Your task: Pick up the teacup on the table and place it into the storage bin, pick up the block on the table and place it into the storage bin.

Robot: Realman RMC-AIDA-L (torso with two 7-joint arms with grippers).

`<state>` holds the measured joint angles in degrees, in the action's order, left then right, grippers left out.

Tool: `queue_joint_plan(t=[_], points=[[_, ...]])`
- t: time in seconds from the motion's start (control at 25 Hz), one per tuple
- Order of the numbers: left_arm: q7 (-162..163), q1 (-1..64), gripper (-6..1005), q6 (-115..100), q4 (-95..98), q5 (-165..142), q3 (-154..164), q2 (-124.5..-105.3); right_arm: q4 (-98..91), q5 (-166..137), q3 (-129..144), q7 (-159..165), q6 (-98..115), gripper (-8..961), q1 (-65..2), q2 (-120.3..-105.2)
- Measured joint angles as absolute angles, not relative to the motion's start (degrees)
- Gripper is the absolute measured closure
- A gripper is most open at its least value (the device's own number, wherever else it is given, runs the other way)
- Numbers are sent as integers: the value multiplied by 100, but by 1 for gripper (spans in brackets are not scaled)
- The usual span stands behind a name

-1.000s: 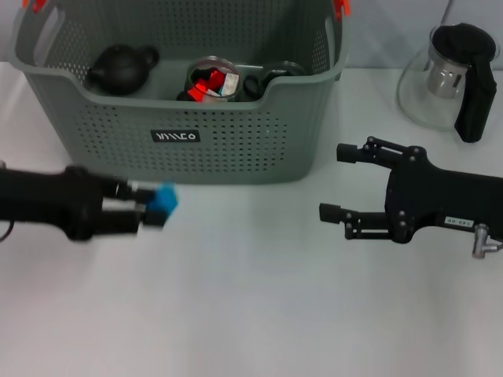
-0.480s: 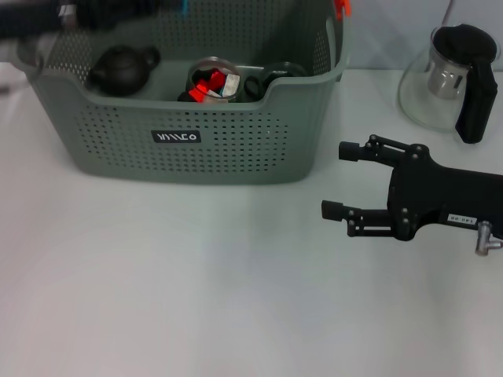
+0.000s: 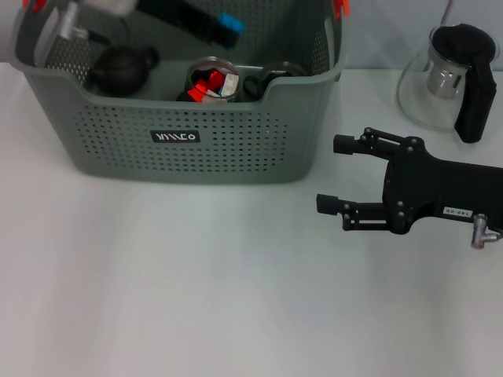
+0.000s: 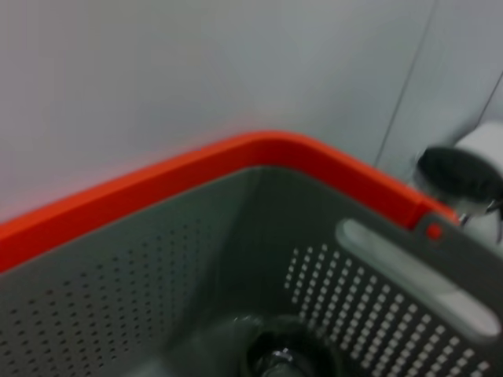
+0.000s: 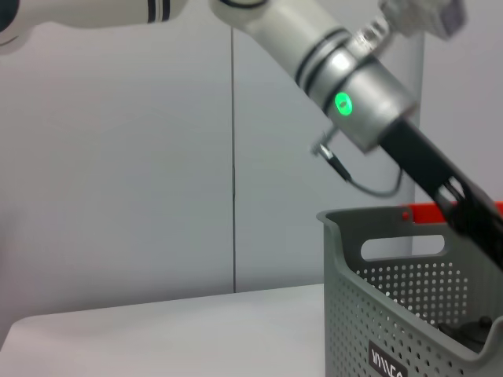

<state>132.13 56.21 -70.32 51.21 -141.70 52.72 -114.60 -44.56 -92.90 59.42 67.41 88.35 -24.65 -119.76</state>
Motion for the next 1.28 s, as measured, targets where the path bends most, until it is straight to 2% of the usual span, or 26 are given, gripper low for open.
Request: queue_joint_plan(t=[0.08,0.24,0.4,0.56,0.64,0.8,1.0,1.16,1.28], points=[[13209,5638,596,-6670,5030,-14430,5517,-11628,-4457,-9290,5944,6741,8835,29,-2477,-11976],[13391,5688,594,-5912,4688,-14935,5846,-11823,-4456,-9290,5942,6741,8835,30,-2483,-11979],[13774,5713,591,-5390,4541,-15470,5971,-11937,-4456,-9290,5941,6741,8833,31,-2478,-11979],[13738,5653,589,-5536,4781,-15382,5940,-11969,-4456,-9290,5941,6741,8832,31,-2460,-11975],[13635,5504,496,-5775,5131,-15140,5871,-12001,-4456,-9290,5941,6741,8832,32,-2454,-11973],[12345,4531,329,-6846,6233,-13176,4912,-12123,-4454,-9288,5941,6741,8832,32,-2440,-11981],[10170,3558,186,-8920,5493,-9811,3493,-11984,-4348,-9163,5757,6741,8841,33,-2416,-12022],[8239,3052,196,-10322,3726,-9090,2171,-11971,-3919,-8563,5659,6762,8846,34,-2440,-12042],[7336,2615,199,-10757,3206,-9172,1862,-12130,-3309,-7800,5638,6763,8818,34,-2485,-12039]])
